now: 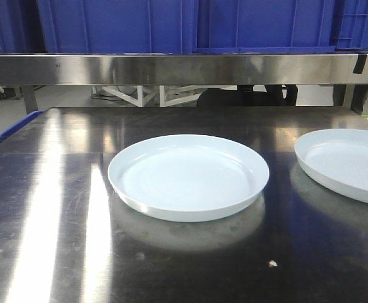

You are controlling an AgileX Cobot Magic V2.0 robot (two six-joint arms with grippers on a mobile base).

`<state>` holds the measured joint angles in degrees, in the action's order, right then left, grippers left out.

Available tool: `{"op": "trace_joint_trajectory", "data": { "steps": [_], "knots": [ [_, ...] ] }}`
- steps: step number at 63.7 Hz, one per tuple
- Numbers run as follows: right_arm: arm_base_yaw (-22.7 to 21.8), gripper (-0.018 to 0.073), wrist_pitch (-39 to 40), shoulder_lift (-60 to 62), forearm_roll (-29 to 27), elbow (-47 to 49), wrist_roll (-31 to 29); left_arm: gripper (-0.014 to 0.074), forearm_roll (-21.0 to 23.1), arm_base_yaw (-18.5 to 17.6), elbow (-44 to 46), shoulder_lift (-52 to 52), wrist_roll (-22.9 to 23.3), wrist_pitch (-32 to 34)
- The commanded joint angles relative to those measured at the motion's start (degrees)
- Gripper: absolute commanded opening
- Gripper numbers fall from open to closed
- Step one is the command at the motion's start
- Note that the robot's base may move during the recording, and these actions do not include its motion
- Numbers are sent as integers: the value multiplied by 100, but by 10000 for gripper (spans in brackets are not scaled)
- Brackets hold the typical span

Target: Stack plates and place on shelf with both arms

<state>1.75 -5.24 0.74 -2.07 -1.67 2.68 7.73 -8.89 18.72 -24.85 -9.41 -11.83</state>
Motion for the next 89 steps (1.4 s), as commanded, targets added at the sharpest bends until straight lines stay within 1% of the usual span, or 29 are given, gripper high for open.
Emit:
{"op": "trace_joint_trajectory", "data": {
  "steps": [1,5,10,13,21,36,44,72,81,89],
  "knots": [
    [-39,55,524,96,16,-1,-13,80,-66,6,60,320,23,503],
    [-39,55,524,96,16,-1,-13,80,-214,6,-25,657,23,503],
    [-39,55,524,96,16,-1,-13,80,-571,6,-113,1046,23,503],
    [-39,55,524,96,16,-1,-13,80,-657,6,-138,1216,23,503],
    [-39,55,524,96,16,-1,-13,80,-656,6,-139,1533,23,503],
    [-39,55,524,96,16,-1,-13,80,-547,6,-139,1557,23,503],
    [-39,55,524,96,16,-1,-13,80,-164,6,-139,1557,23,503],
    [-39,55,620,96,22,-1,-13,80,-211,6,-139,1557,23,513],
    [-39,55,135,9,22,211,-13,80,-201,6,-139,1557,23,492],
    [-39,55,132,-418,22,445,-13,80,-201,6,-139,1557,82,492]
  ]
}}
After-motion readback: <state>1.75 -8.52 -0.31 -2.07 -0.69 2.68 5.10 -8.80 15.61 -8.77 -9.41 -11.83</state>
